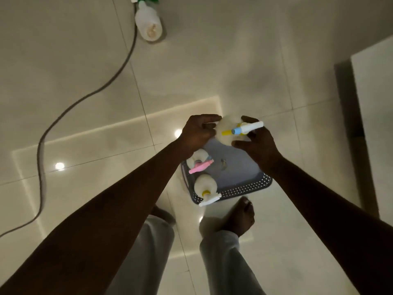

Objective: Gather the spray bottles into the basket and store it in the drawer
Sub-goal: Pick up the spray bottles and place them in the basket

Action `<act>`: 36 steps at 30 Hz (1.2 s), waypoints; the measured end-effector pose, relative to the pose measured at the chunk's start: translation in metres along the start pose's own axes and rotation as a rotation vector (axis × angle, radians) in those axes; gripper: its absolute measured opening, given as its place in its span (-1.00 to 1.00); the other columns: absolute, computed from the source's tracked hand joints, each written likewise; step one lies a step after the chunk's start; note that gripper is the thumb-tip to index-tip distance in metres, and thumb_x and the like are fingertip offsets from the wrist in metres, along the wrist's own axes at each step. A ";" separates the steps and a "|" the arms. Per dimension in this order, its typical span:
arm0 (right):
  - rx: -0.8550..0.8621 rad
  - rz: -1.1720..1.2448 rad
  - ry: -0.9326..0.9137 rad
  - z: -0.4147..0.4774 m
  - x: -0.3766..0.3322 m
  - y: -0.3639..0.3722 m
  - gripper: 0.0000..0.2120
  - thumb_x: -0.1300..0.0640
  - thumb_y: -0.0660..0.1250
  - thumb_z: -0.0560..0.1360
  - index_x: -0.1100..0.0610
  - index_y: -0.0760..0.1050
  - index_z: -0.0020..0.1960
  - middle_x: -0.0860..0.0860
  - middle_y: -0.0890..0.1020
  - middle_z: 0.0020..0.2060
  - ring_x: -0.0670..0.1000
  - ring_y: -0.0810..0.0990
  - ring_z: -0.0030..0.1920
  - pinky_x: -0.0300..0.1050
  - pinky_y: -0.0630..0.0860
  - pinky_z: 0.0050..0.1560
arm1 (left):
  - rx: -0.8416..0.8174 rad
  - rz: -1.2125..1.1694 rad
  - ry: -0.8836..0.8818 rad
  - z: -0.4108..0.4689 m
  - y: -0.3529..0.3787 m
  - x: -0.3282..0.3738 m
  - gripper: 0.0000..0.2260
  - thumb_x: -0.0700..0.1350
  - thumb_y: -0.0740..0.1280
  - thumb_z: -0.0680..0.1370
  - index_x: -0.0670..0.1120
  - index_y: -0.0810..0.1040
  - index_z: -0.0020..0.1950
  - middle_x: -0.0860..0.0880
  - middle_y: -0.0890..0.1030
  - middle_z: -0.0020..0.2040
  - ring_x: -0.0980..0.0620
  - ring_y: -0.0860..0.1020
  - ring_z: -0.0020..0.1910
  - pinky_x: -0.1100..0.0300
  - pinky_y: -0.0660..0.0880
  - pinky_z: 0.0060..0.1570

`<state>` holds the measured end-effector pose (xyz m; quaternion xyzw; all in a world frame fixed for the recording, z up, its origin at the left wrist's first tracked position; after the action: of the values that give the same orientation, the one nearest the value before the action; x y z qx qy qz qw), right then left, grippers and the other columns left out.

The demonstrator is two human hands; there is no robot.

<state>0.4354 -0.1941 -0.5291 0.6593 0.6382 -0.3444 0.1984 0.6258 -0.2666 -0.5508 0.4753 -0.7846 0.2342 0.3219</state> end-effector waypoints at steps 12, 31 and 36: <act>0.138 -0.104 0.025 0.016 0.111 0.019 -0.21 0.27 0.67 0.26 0.13 0.44 0.42 0.14 0.55 0.32 0.15 0.56 0.30 0.23 0.55 0.32 | -0.204 0.400 -0.073 0.049 0.036 -0.058 -0.62 -0.46 0.37 0.48 -0.28 0.66 0.29 -0.23 0.69 0.23 -0.20 0.66 0.24 -0.14 0.58 0.29; 0.126 -0.185 -0.016 0.039 0.156 0.037 -0.20 0.24 0.68 0.27 0.07 0.44 0.44 0.09 0.53 0.33 0.09 0.56 0.30 0.08 0.62 0.24 | -0.206 0.482 -0.127 0.056 0.039 -0.093 -0.64 -0.41 0.37 0.54 -0.24 0.64 0.33 -0.20 0.67 0.28 -0.15 0.64 0.27 0.04 0.58 0.29; 0.053 -0.234 0.036 0.023 0.137 0.022 -0.26 0.38 0.49 0.41 0.06 0.37 0.52 0.08 0.45 0.47 0.10 0.45 0.45 0.03 0.50 0.39 | -0.135 0.396 -0.166 0.039 0.027 -0.071 -0.73 -0.34 0.39 0.57 -0.31 0.66 0.25 -0.28 0.69 0.22 -0.23 0.65 0.25 -0.11 0.56 0.32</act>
<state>0.4453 -0.1163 -0.6460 0.5914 0.7049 -0.3702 0.1276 0.6148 -0.2388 -0.6303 0.3068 -0.9003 0.1999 0.2353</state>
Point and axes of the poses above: each hand's wrist, its own z-axis towards the middle knuckle, its own y-axis out of the palm, x = y × z, the point moved 4 cm from there along z, towards the middle knuckle
